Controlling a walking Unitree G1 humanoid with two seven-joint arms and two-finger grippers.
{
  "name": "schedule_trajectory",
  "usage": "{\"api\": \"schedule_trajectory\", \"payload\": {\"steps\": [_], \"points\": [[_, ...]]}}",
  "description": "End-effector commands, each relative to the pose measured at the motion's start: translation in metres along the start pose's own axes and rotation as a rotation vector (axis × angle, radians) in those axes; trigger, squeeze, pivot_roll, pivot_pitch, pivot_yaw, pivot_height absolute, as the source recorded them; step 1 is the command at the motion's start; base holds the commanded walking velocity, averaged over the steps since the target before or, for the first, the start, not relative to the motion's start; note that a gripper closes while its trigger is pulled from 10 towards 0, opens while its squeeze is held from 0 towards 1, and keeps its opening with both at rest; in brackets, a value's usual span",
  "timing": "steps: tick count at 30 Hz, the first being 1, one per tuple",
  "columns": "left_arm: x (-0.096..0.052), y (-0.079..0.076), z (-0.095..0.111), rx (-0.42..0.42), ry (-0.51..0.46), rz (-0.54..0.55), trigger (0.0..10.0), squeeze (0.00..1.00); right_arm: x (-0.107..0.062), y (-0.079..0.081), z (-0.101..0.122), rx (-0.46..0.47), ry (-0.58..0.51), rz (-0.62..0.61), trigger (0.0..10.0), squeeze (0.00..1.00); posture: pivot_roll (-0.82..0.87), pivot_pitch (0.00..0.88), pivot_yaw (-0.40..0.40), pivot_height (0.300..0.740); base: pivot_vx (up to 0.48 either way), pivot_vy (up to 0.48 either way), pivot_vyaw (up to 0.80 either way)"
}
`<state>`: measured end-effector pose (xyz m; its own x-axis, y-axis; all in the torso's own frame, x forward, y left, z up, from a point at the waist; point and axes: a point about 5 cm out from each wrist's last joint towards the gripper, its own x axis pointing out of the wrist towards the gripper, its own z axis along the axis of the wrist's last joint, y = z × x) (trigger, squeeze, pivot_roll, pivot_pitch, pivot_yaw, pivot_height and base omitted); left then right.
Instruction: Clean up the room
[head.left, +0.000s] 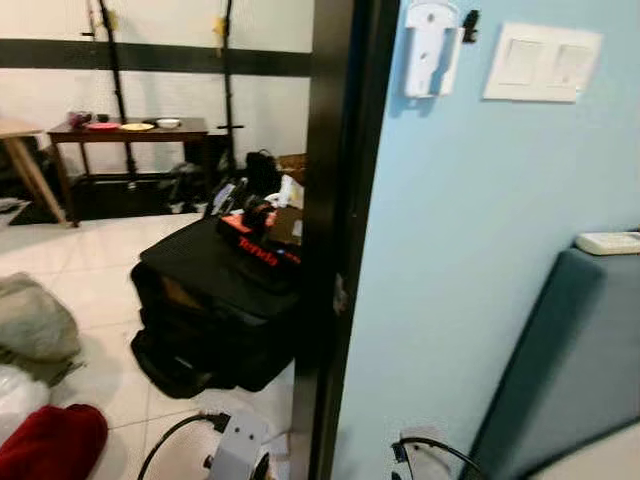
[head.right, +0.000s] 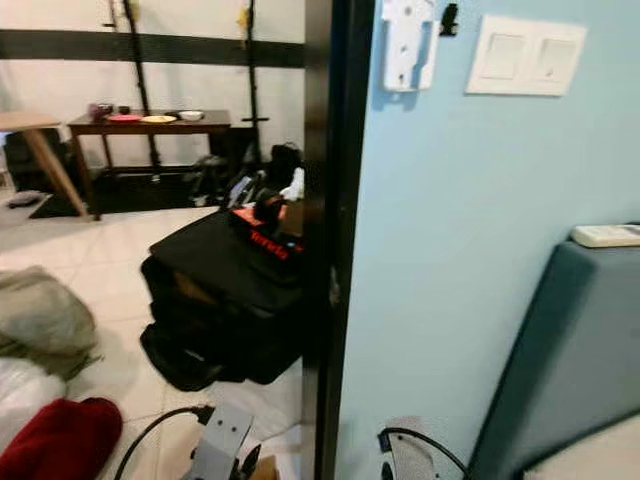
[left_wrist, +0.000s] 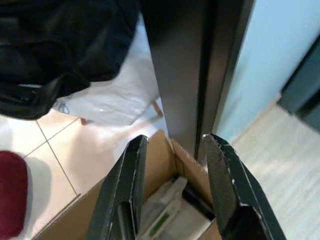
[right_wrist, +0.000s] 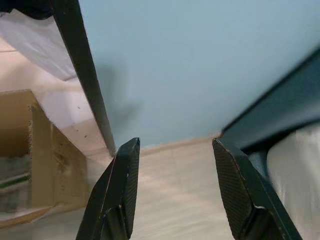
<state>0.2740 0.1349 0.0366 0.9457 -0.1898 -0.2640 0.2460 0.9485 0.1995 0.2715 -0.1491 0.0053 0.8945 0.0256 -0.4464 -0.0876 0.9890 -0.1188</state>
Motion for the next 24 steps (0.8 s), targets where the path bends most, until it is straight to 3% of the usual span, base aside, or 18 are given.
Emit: {"api": "schedule_trajectory", "payload": {"steps": [1, 24], "points": [[0.0001, -0.0014, 0.0001, -0.015, -0.001, 0.001, 10.0, 0.00, -0.0012, -0.0046, -0.0052, 0.016, 0.026, -0.015, 10.0, 0.00, 0.00, 0.087, -0.020, 0.740, 0.000, 0.000, -0.80], [-0.0014, -0.0016, 0.0007, -0.019, -0.007, 0.001, 10.0, 0.00, -0.0016, -0.0067, -0.0034, 0.025, 0.033, -0.035, 10.0, 0.00, -0.01, 0.096, -0.008, 0.740, 0.000, 0.000, -0.80]]}}
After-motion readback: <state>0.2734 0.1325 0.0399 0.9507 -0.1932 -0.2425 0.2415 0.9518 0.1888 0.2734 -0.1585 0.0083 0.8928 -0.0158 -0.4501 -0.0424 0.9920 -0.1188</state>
